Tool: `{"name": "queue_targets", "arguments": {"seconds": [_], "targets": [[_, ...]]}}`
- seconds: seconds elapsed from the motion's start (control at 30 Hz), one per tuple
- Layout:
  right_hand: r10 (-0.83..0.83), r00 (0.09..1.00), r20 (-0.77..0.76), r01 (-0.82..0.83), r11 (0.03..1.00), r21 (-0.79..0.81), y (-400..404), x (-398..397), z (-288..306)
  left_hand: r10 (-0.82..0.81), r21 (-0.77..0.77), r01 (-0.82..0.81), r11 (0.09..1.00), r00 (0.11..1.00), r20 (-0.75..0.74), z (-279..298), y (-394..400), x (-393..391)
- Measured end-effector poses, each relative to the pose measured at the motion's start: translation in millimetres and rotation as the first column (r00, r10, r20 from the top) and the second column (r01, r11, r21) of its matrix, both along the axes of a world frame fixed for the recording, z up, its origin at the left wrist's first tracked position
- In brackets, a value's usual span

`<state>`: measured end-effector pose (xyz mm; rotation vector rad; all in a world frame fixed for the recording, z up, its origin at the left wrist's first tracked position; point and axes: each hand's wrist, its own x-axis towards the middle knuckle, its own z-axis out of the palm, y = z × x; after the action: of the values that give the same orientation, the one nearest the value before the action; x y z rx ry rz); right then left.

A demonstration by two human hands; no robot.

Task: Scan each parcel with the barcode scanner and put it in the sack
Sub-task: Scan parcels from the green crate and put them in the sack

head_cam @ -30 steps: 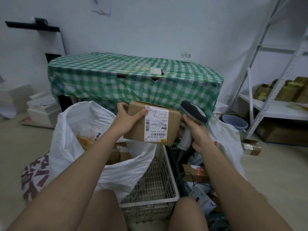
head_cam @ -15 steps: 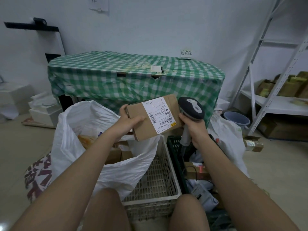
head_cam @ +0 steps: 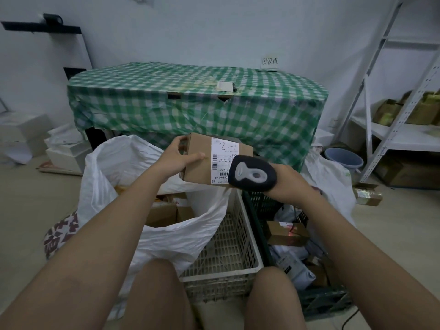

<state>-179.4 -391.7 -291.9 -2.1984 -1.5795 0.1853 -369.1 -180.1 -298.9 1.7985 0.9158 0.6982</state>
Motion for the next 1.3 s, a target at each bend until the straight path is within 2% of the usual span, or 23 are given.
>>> {"name": "queue_targets", "arguments": {"seconds": [0.07, 0.13, 0.43, 1.0, 1.3], "targets": [[0.019, 0.979, 0.203, -0.003, 0.997, -0.079, 1.1, -5.5, 9.9, -0.009, 0.039, 0.01, 0.999, 1.0, -0.008, 2.8, -0.5, 3.3], [0.034, 0.949, 0.313, -0.004, 0.996, -0.094, 3.2, -9.0, 17.3, -0.02, 0.076, 0.021, 0.997, 1.0, -0.018, 4.6, -2.0, 6.8], [-0.006, 0.891, 0.454, 0.036, 0.998, -0.058, -1.1, -11.0, 37.2, -0.034, 0.101, 0.035, 0.994, 0.999, -0.011, 6.3, -0.5, 11.0], [0.033, 0.891, 0.453, -0.008, 0.998, -0.057, -6.3, -17.2, 50.8, -0.034, 0.102, 0.034, 0.994, 0.999, 0.0, 9.2, -0.5, 8.0], [0.01, 0.924, 0.383, -0.021, 0.999, 0.026, 2.8, -17.9, 47.0, 0.0, 0.082, -0.005, 0.997, 0.998, 0.062, 15.7, 2.9, 0.5]]}}
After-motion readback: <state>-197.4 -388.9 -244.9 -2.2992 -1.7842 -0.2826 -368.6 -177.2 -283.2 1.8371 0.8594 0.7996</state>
